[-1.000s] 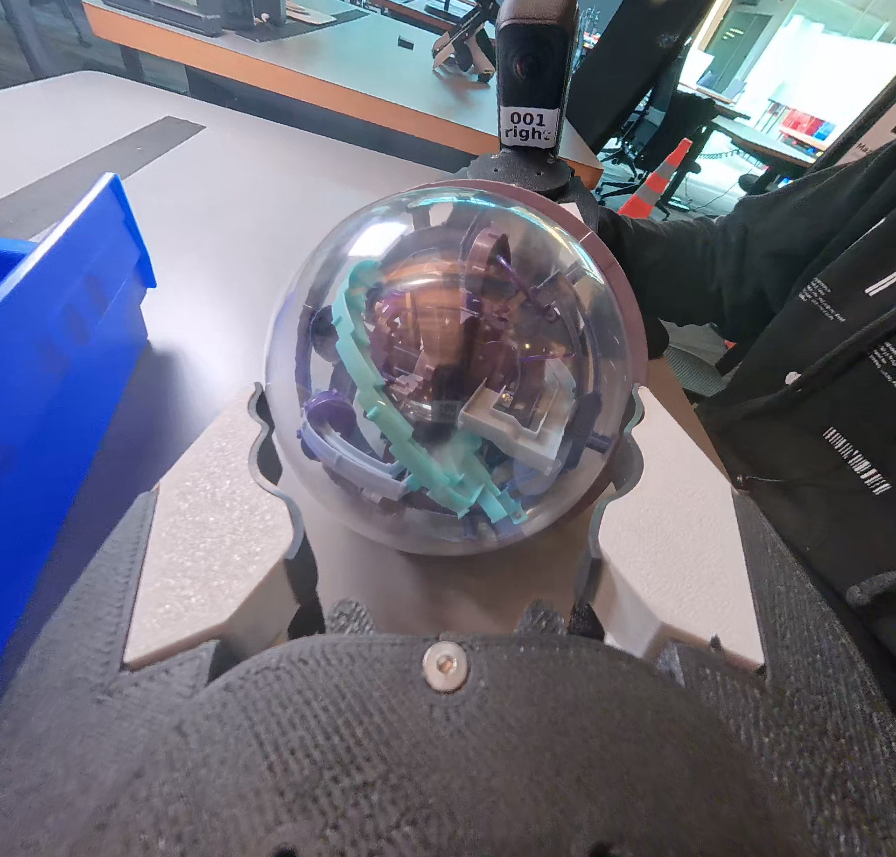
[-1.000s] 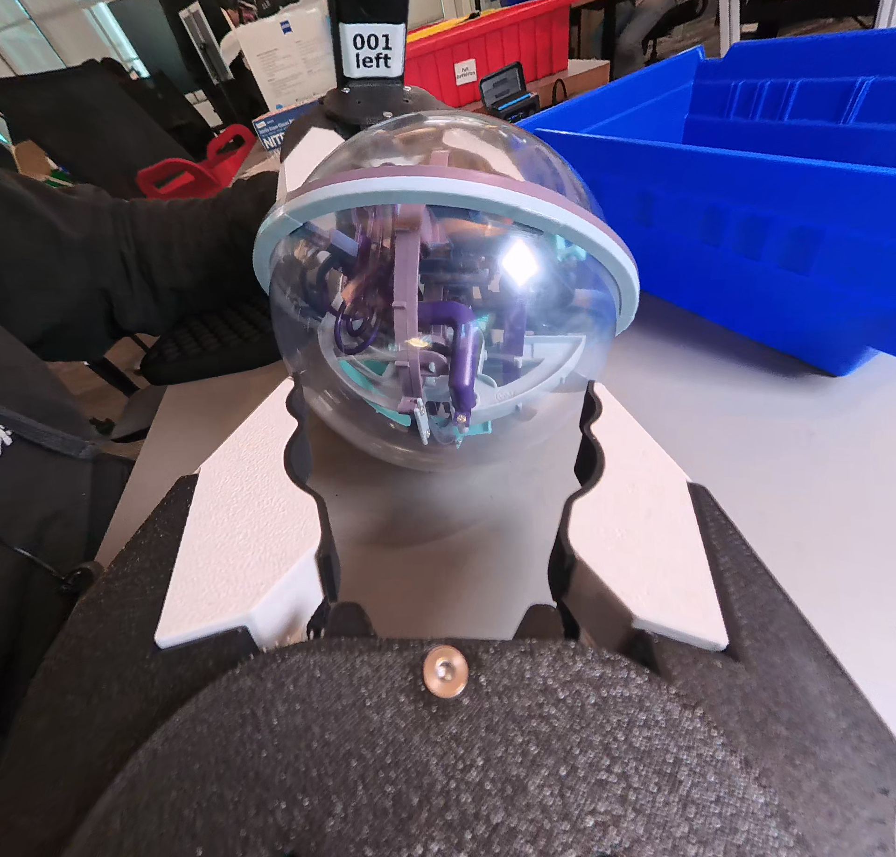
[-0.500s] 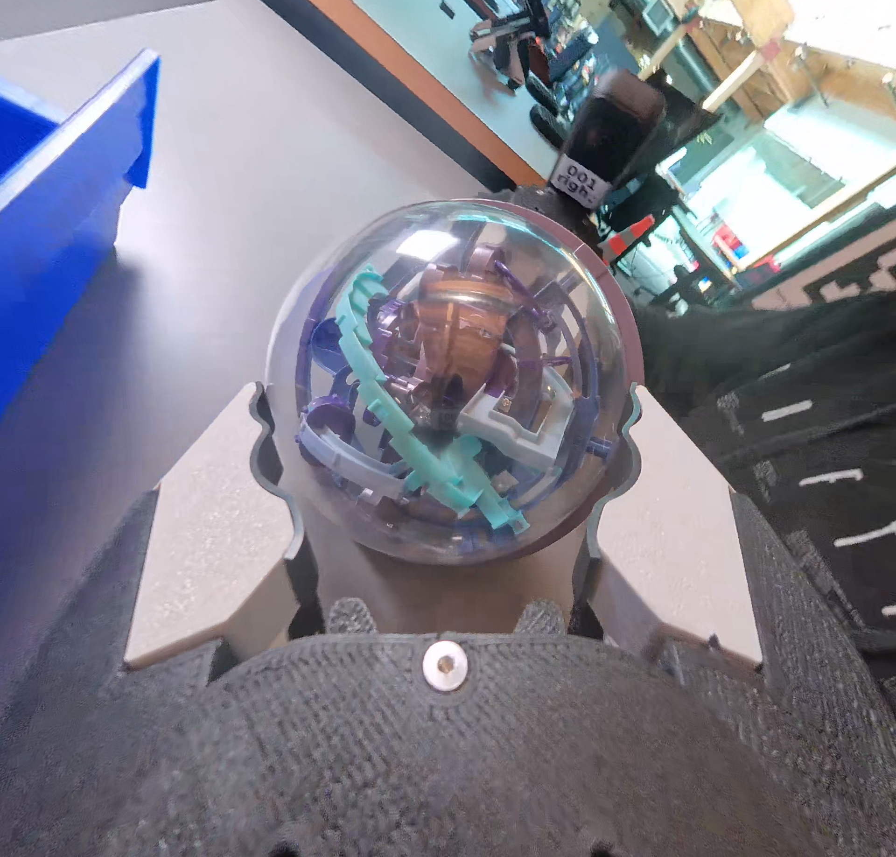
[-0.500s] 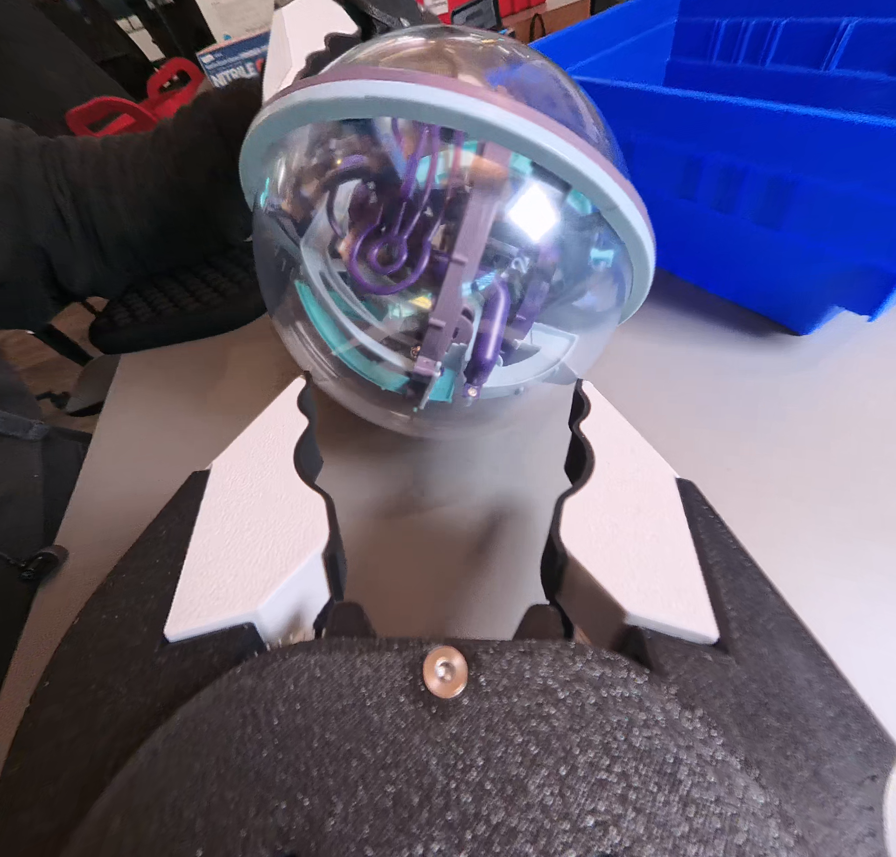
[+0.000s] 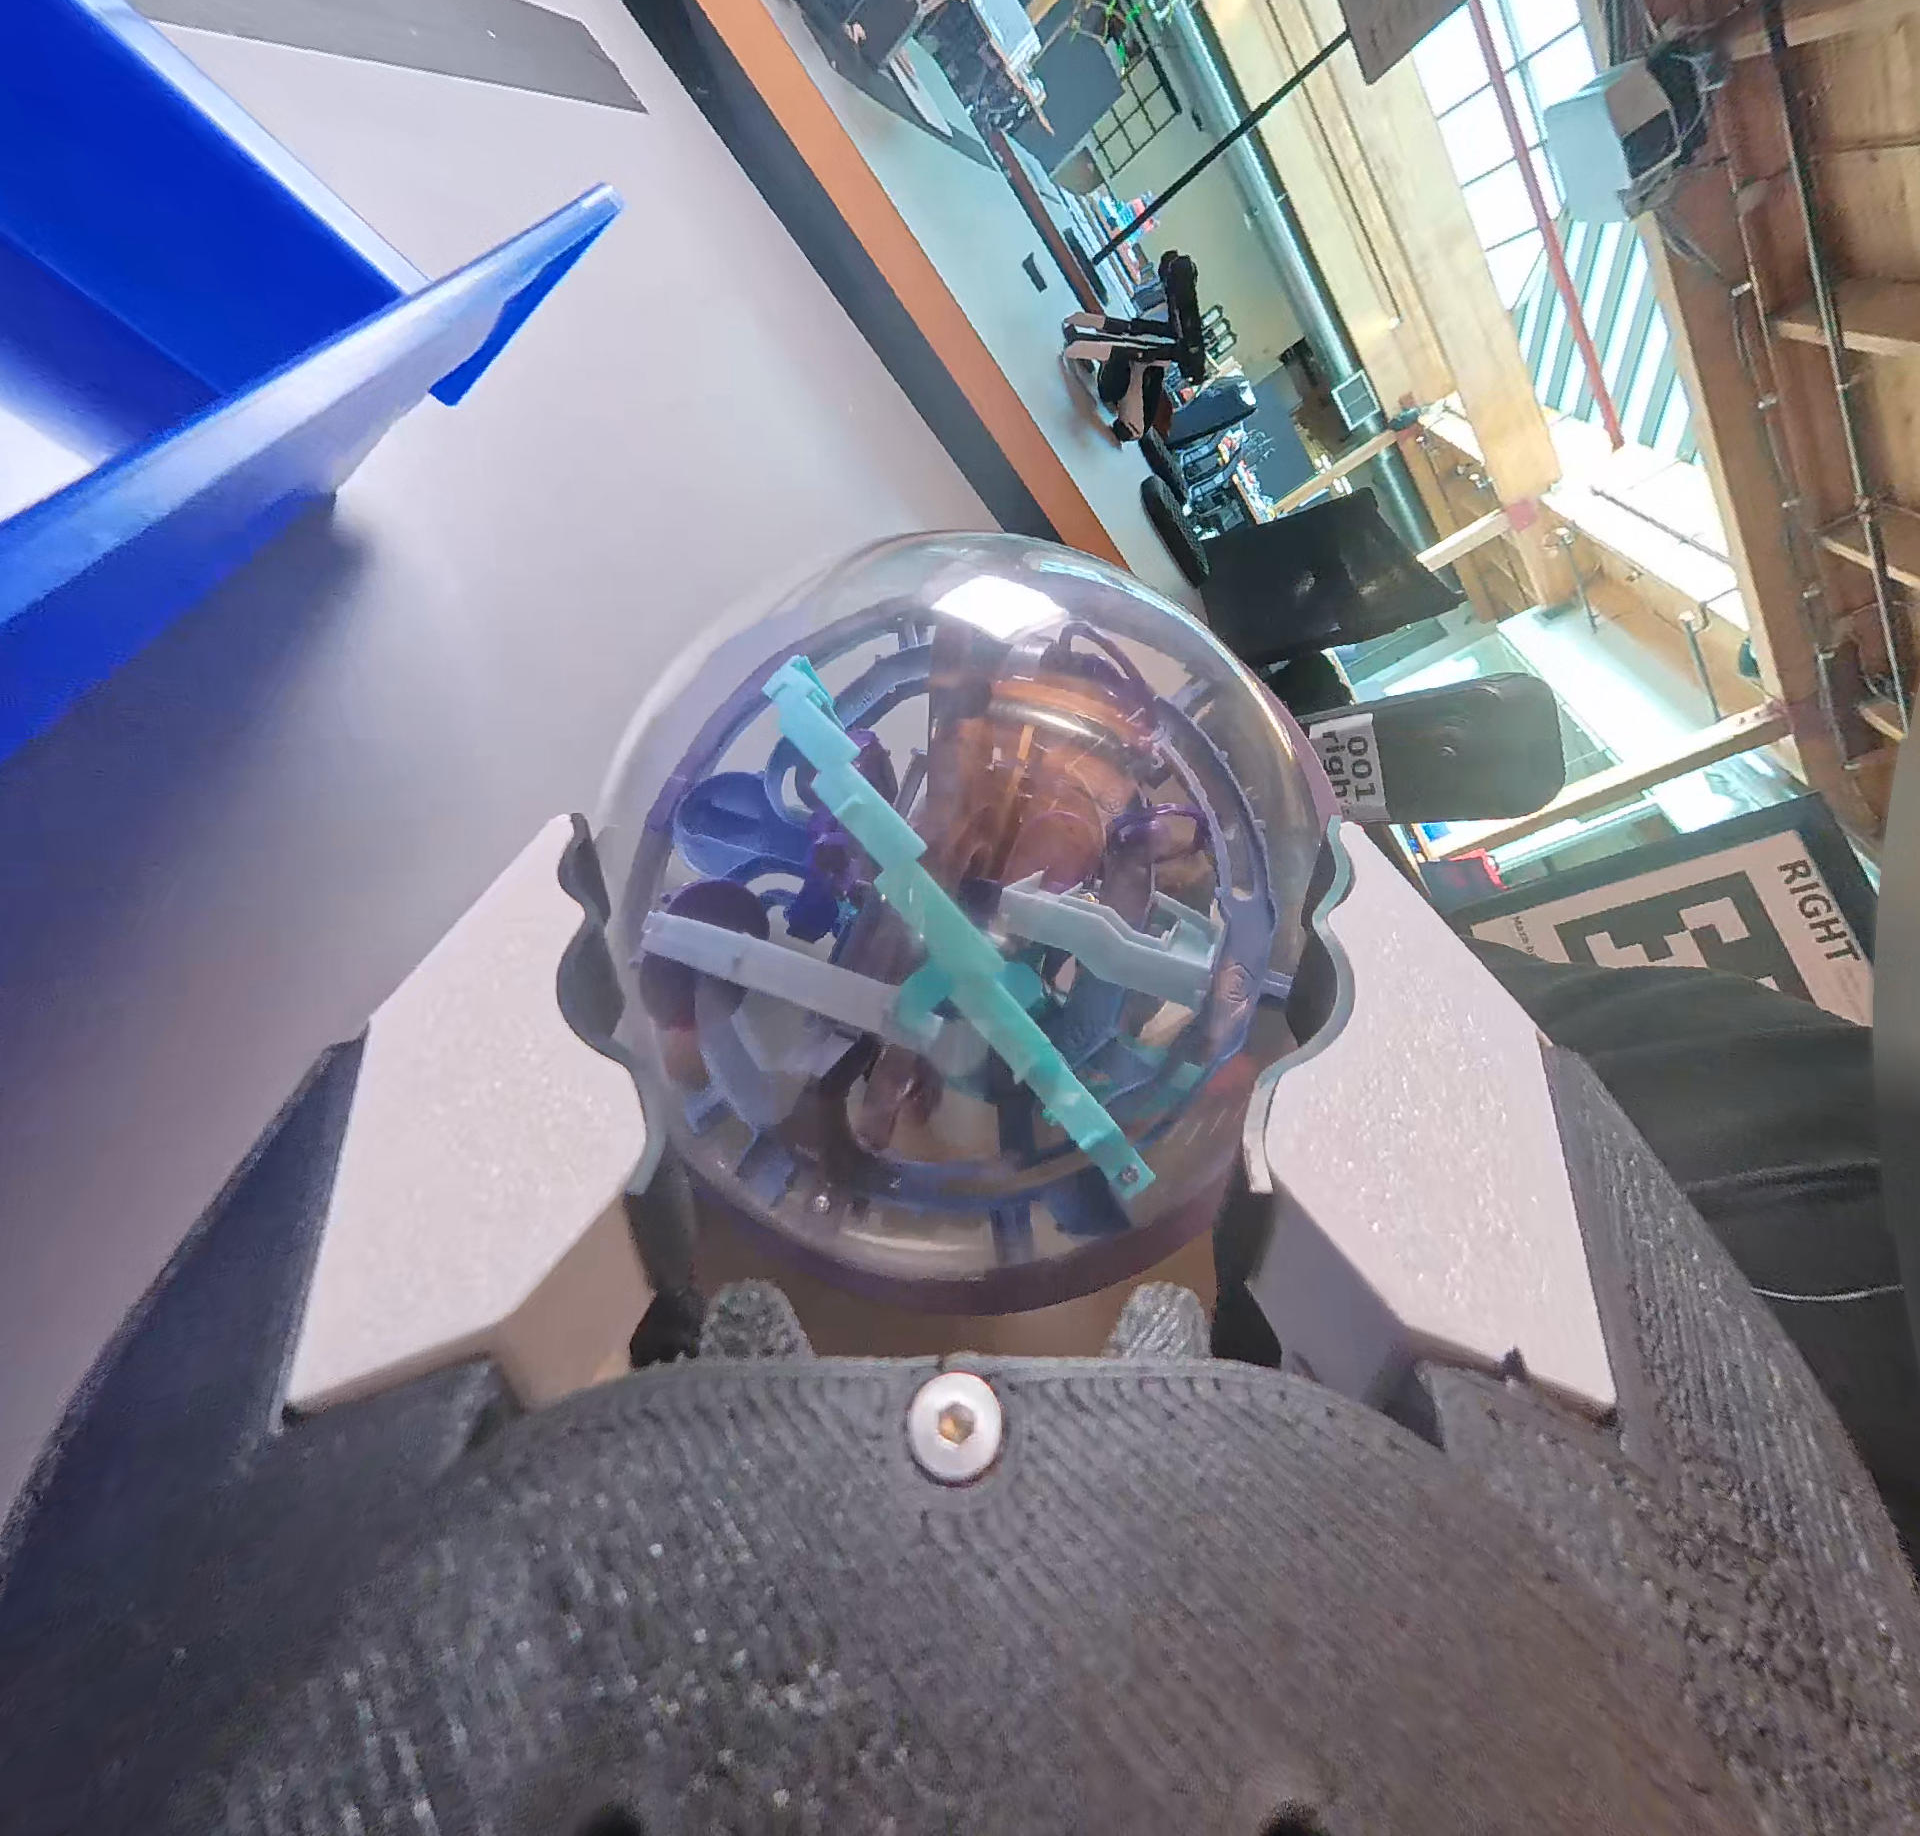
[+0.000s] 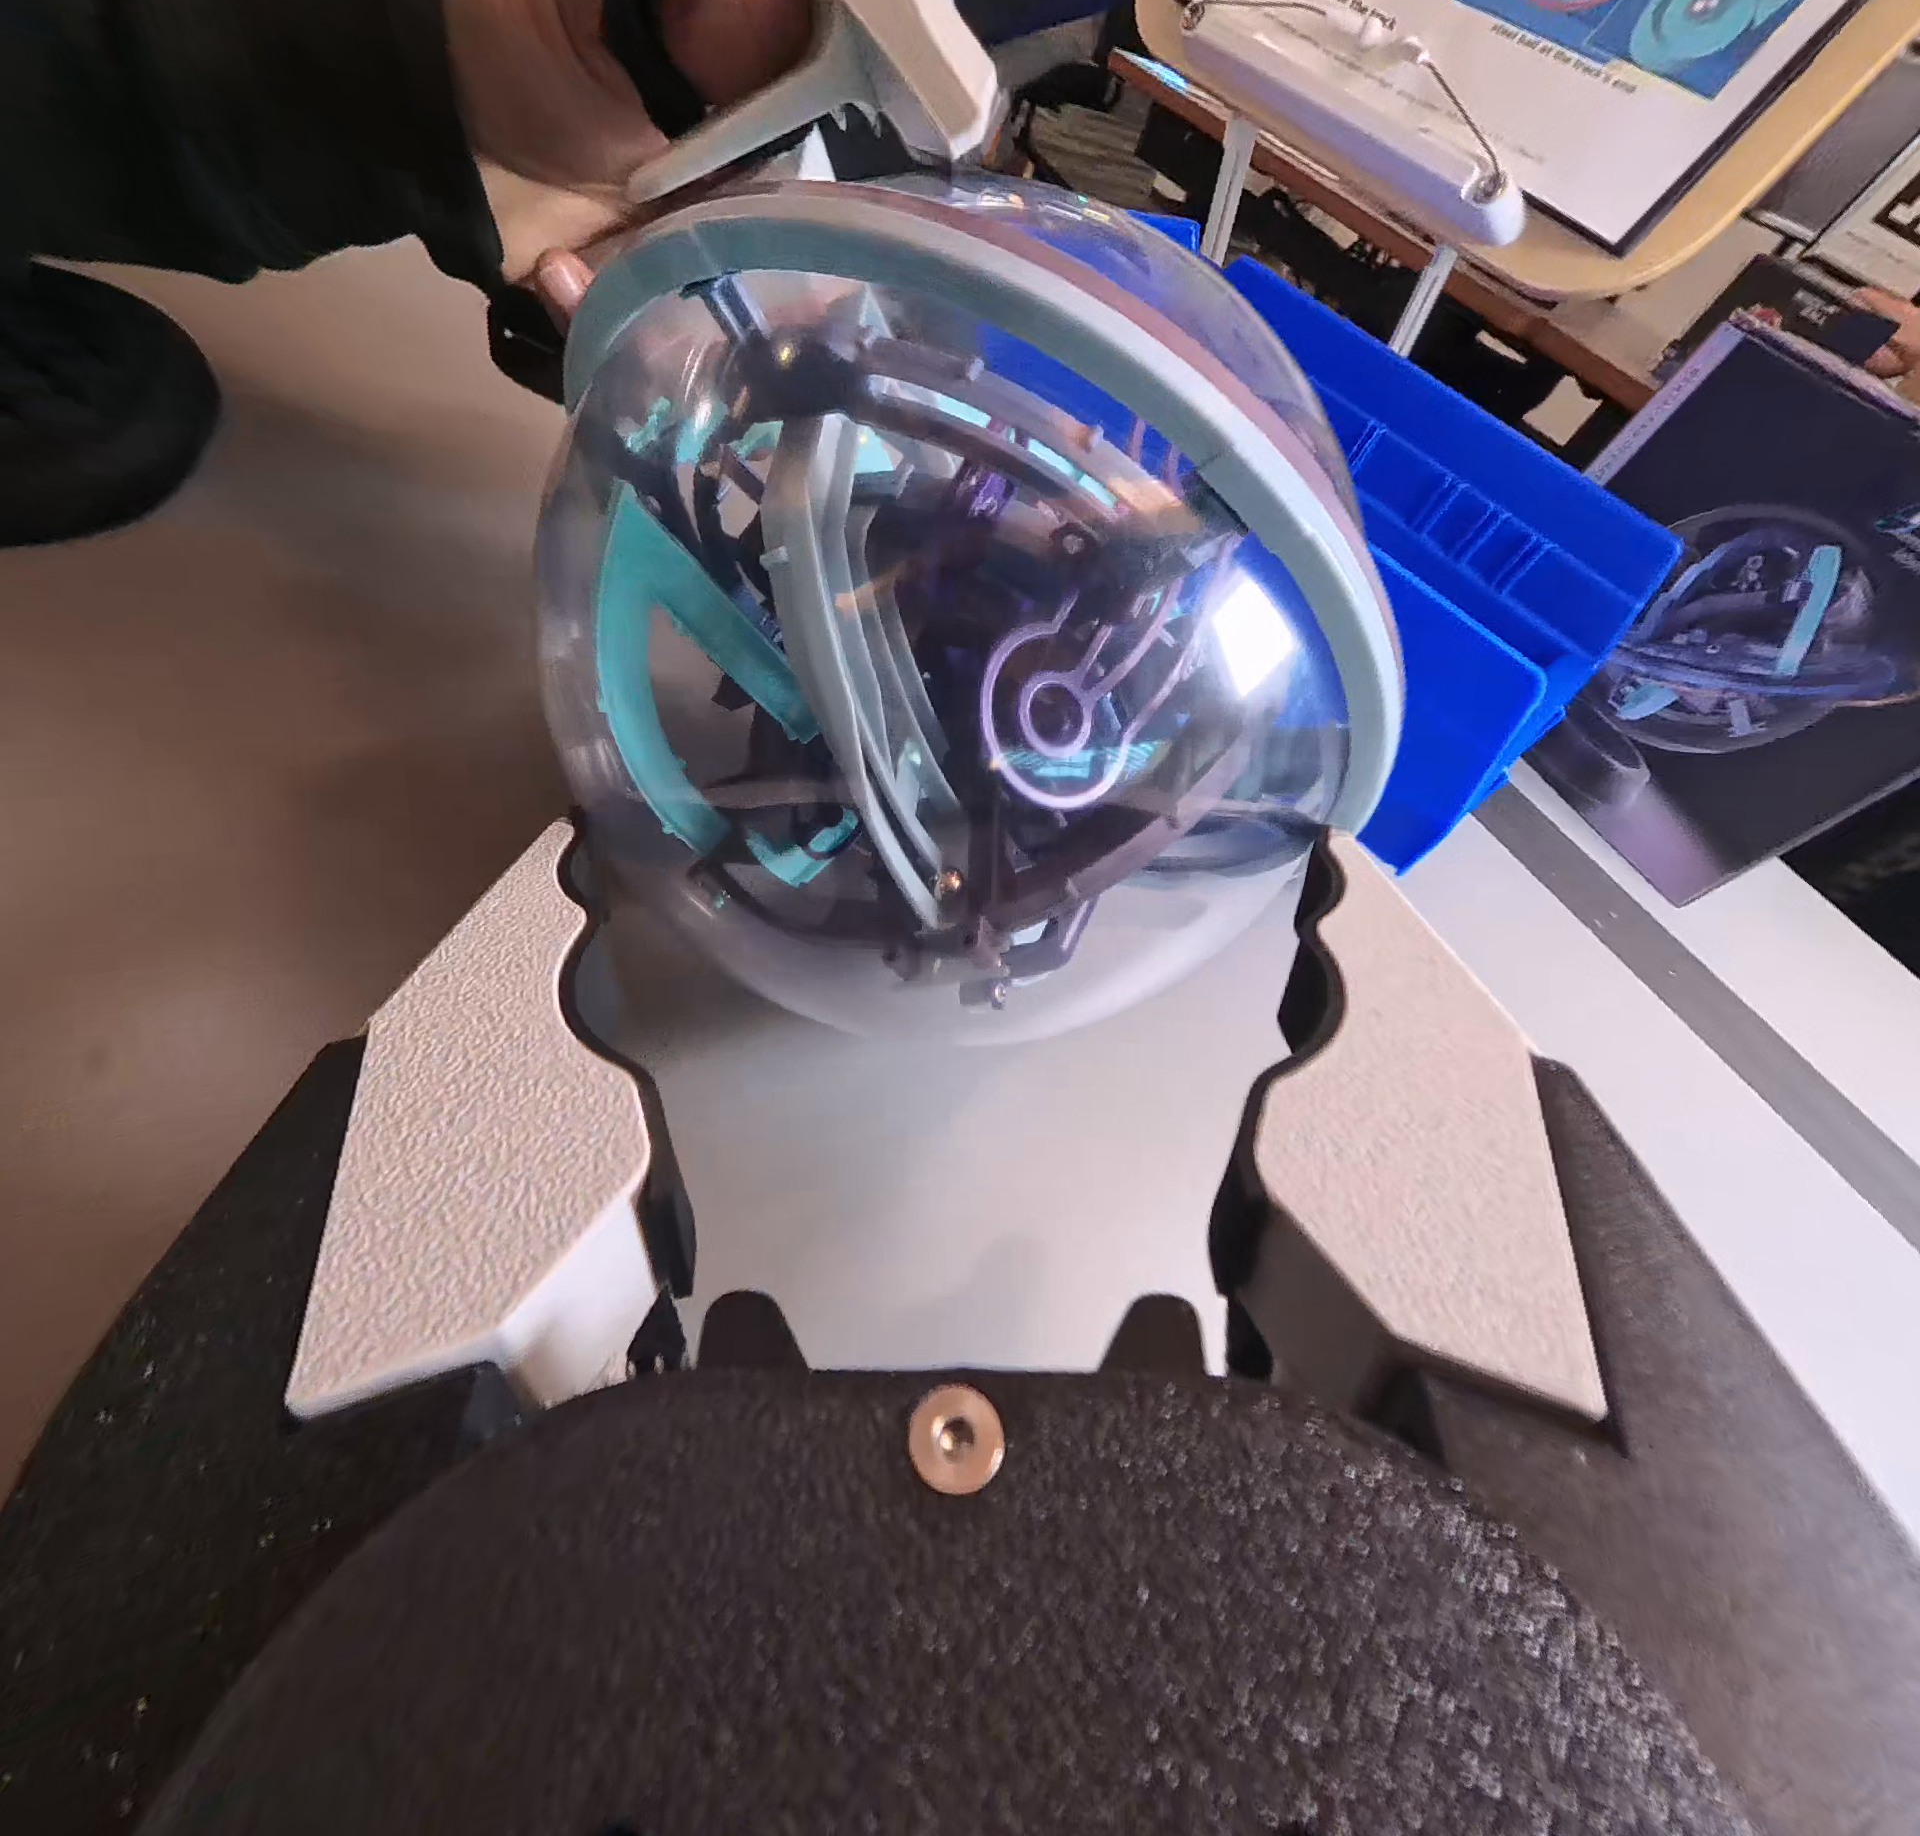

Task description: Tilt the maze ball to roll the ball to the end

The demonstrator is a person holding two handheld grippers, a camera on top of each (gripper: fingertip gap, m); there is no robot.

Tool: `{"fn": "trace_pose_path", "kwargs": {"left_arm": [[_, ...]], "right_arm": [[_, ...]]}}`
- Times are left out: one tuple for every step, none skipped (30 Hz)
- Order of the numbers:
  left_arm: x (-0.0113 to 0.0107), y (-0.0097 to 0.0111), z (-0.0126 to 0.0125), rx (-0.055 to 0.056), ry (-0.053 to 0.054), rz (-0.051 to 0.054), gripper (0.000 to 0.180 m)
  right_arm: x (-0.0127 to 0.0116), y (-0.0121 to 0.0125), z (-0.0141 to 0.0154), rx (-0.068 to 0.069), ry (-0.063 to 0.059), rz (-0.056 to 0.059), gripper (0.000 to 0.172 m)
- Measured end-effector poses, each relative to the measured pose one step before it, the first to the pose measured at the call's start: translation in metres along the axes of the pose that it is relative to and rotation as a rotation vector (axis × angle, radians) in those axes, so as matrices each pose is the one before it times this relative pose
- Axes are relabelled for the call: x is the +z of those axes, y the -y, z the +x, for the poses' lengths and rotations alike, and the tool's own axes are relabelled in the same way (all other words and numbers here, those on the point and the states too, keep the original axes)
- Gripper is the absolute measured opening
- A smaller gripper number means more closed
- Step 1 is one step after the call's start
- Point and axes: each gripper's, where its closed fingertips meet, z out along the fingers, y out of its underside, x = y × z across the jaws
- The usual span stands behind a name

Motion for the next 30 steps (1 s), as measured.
{"fn": "trace_pose_path", "kwargs": {"left_arm": [[-0.00031, -0.00027, 0.00029, 0.0059, -0.0030, 0.0001, 0.131], [-0.00064, -0.00145, 0.00078, 0.0154, -0.0071, -0.0083, 0.132], [-0.00055, -0.00290, 0.00139, 0.0304, -0.0079, -0.0144, 0.133], [-0.00012, -0.00459, 0.00176, 0.0477, -0.0052, -0.0220, 0.135], [0.00035, -0.00570, 0.00185, 0.0640, -0.0006, -0.0275, 0.138], [0.00065, -0.00537, 0.00286, 0.0635, -0.0055, -0.0264, 0.142], [-0.00020, -0.00241, 0.00374, 0.0435, -0.0167, -0.0101, 0.146], [-0.00023, -0.00405, 0.00214, 0.0471, -0.0098, -0.0205, 0.148], [0.00022, -0.00473, 0.00064, 0.0491, -0.0002, -0.0224, 0.147], [0.00068, -0.00460, 0.00066, 0.0462, 0.0025, -0.0218, 0.148], [0.00104, -0.00466, 0.00142, 0.0417, -0.0025, -0.0215, 0.150], [0.00059, -0.00469, 0.00210, 0.0361, -0.0077, -0.0213, 0.152], [-0.00031, -0.00324, 0.00193, 0.0322, -0.0101, -0.0127, 0.153], [-0.00138, -0.00194, 0.00157, 0.0225, -0.0124, -0.0042, 0.152], [-0.00230, 0.00004, 0.00065, 0.0122, -0.0142, 0.0094, 0.150], [-0.00319, 0.00156, 0.00011, -0.0012, -0.0186, 0.0198, 0.146], [-0.00349, 0.00260, -0.00079, -0.0159, -0.0222, 0.0257, 0.140], [-0.00362, 0.00317, -0.00137, -0.0243, -0.0252, 0.0269, 0.134], [-0.00355, 0.00365, -0.00261, -0.0215, -0.0206, 0.0234, 0.128], [-0.00321, 0.00530, -0.00363, -0.0131, -0.0103, 0.0292, 0.122], [-0.00241, 0.00692, -0.00472, -0.0052, 0.0013, 0.0342, 0.121], [-0.00121, 0.00732, -0.00439, 0.0044, 0.0060, 0.0335, 0.121], [0.00008, 0.00661, -0.00301, 0.0112, 0.0043, 0.0294, 0.121], [0.00175, 0.00426, -0.00144, 0.0134, 0.0008, 0.0166, 0.121], [0.00353, 0.00083, 0.00015, 0.0143, -0.0026, -0.0006, 0.121], [0.00468, -0.00233, 0.00124, 0.0151, -0.0043, -0.0147, 0.120], [0.00530, -0.00406, 0.00259, 0.0132, -0.0070, -0.0202, 0.123], [0.00407, -0.00183, 0.00031, 0.0073, 0.0099, -0.0042, 0.127], [0.00156, 0.00015, 0.00077, -0.0097, -0.0004, 0.0083, 0.128], [0.00026, 0.00065, -0.00036, -0.0262, 0.0011, 0.0110, 0.128]], "right_arm": [[0.00084, 0.00012, -0.00042, 0.0036, 0.0002, 0.0039, 0.130], [0.00005, 0.00027, -0.00048, -0.0004, 0.0034, 0.0049, 0.130], [-0.00026, 0.00000, -0.00021, 0.0024, 0.0063, 0.0022, 0.130], [-0.00039, -0.00027, -0.00013, 0.0124, 0.0096, 0.0006, 0.130], [-0.00044, -0.00072, 0.00013, 0.0202, 0.0112, 0.0000, 0.130], [-0.00061, -0.00106, 0.00025, 0.0168, 0.0104, 0.0003, 0.130], [-0.00087, -0.00133, 0.00033, 0.0064, 0.0091, 0.0011, 0.130], [-0.00095, -0.00098, 0.00023, 0.0075, 0.0106, 0.0036, 0.130], [-0.00103, -0.00085, 0.00016, 0.0175, 0.0143, 0.0040, 0.130], [-0.00091, -0.00049, 0.00022, 0.0253, 0.0165, 0.0038, 0.129], [-0.00105, -0.00035, 0.00023, 0.0239, 0.0176, 0.0052, 0.129], [-0.00129, -0.00008, 0.00000, 0.0204, 0.0188, 0.0058, 0.129], [-0.00111, -0.00071, -0.00003, 0.0215, 0.0201, 0.0018, 0.129], [-0.00091, -0.00169, -0.00023, 0.0253, 0.0221, -0.0036, 0.129], [-0.00062, -0.00212, -0.00025, 0.0278, 0.0235, -0.0048, 0.129], [-0.00043, -0.00194, -0.00046, 0.0263, 0.0242, -0.0044, 0.129], [-0.00027, -0.00162, -0.00046, 0.0219, 0.0235, -0.0042, 0.128], [-0.00015, -0.00121, -0.00028, 0.0198, 0.0221, -0.0028, 0.128], [0.00005, -0.00049, -0.00009, 0.0200, 0.0196, 0.0001, 0.128], [0.00022, 0.00043, 0.00038, 0.0195, 0.0150, 0.0041, 0.128], [0.00005, 0.00091, 0.00083, 0.0157, 0.0101, 0.0059, 0.127], [-0.00010, 0.00072, 0.00080, 0.0100, 0.0079, 0.0042, 0.127], [-0.00021, 0.00034, 0.00076, 0.0100, 0.0076, 0.0020, 0.127], [-0.00020, 0.00049, 0.00069, 0.0140, 0.0067, 0.0028, 0.127], [-0.00017, 0.00069, 0.00065, 0.0171, 0.0060, 0.0048, 0.126], [-0.00034, 0.00119, 0.00050, 0.0177, 0.0060, 0.0065, 0.125], [-0.00043, 0.00138, 0.00014, 0.0175, 0.0067, 0.0074, 0.124], [-0.00062, 0.00108, -0.00037, 0.0163, 0.0094, 0.0035, 0.124], [-0.00058, 0.00008, -0.00087, 0.0148, 0.0111, -0.0009, 0.124], [-0.00052, 0.00097, -0.00049, 0.0240, 0.0090, 0.0061, 0.125]]}}
